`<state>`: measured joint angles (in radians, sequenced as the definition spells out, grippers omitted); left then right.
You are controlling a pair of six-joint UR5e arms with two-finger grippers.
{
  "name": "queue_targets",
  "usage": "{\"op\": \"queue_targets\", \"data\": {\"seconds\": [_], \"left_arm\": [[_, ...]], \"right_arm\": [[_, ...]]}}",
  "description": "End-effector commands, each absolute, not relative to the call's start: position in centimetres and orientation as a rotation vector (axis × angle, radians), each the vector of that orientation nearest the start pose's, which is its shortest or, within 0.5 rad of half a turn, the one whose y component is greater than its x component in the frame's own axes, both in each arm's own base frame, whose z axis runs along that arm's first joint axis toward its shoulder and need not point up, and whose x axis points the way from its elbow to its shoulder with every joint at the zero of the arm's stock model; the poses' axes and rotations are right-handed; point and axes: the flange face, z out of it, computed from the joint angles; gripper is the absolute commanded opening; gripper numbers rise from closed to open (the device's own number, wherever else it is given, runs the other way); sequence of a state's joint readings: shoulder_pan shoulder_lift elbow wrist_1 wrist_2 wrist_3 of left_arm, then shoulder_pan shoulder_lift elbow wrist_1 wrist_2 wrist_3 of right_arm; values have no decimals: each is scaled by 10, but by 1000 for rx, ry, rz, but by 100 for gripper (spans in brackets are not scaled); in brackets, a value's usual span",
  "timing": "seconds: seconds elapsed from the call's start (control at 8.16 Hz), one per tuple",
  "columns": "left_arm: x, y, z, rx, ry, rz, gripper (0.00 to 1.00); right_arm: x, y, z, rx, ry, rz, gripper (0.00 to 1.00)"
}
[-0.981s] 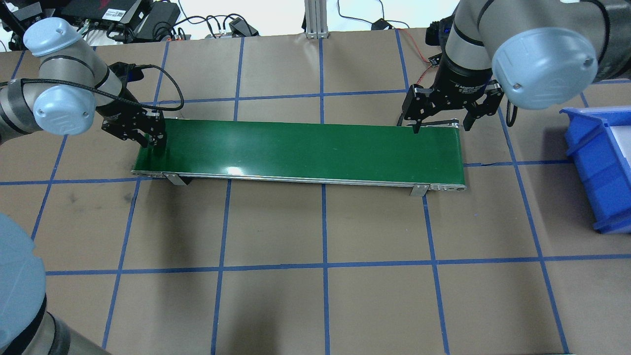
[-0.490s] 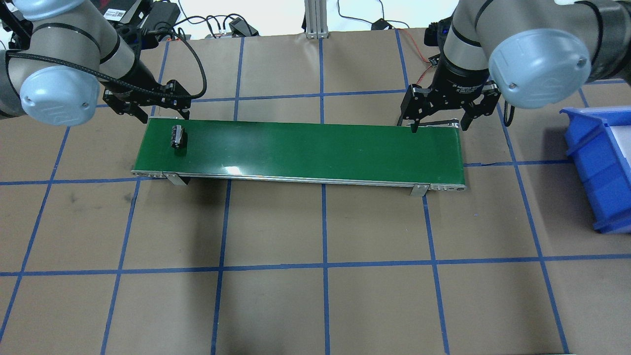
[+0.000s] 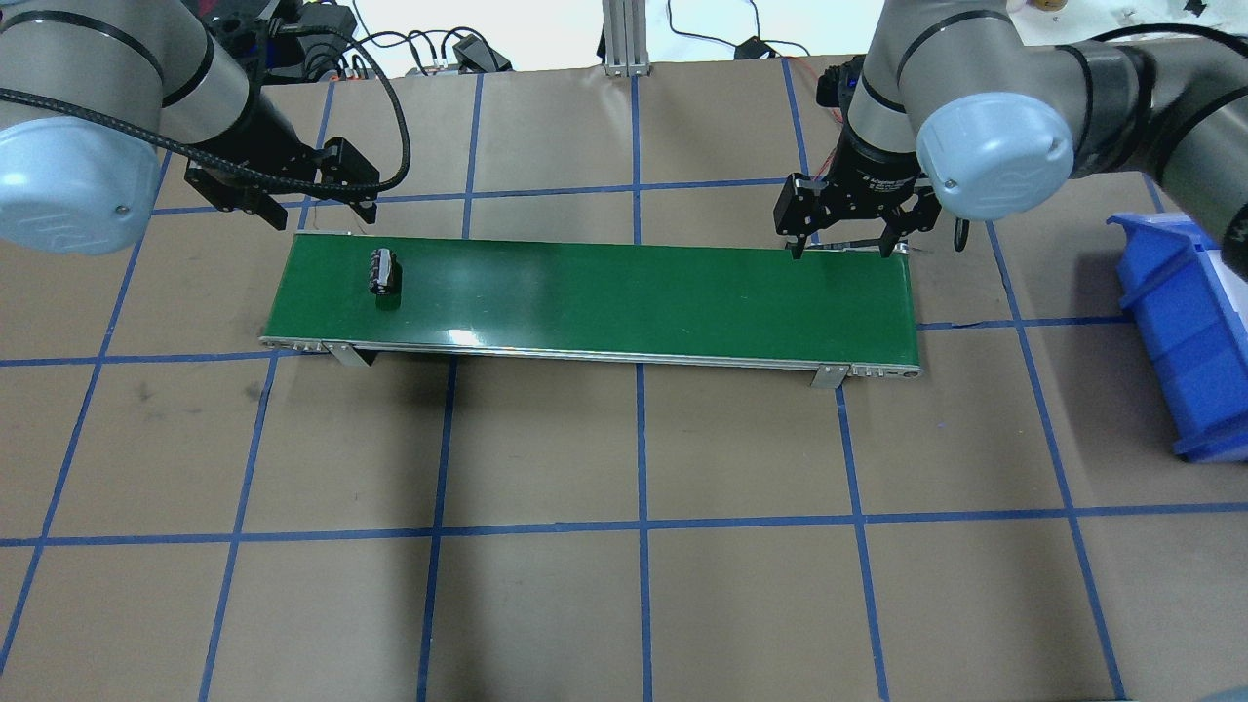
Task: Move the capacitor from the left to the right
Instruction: 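Hold the left gripper still while the belt carries the capacitor toward the right gripper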
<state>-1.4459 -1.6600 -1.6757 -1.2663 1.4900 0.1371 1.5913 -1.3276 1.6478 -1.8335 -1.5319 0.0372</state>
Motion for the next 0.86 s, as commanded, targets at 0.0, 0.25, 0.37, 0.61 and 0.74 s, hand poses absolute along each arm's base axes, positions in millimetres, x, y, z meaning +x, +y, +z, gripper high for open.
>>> {"op": "queue_targets", "data": {"seconds": [0.0, 0.25, 0.37, 0.61, 0.74], "left_arm": [[-75, -539, 425, 26, 3212, -160, 100], [-73, -542, 425, 27, 3205, -191, 100], [-73, -543, 425, 27, 3204, -194, 100], [-73, -542, 425, 32, 3204, -194, 100], [-74, -542, 426, 32, 3206, -194, 100]], "right_arm": [[93, -569, 287, 97, 2893, 61, 100], [85, -565, 278, 58, 2852, 34, 100], [86, -564, 275, 19, 2849, 27, 100], [87, -564, 272, 12, 2837, 24, 100], [87, -563, 268, 9, 2838, 15, 100]]}}
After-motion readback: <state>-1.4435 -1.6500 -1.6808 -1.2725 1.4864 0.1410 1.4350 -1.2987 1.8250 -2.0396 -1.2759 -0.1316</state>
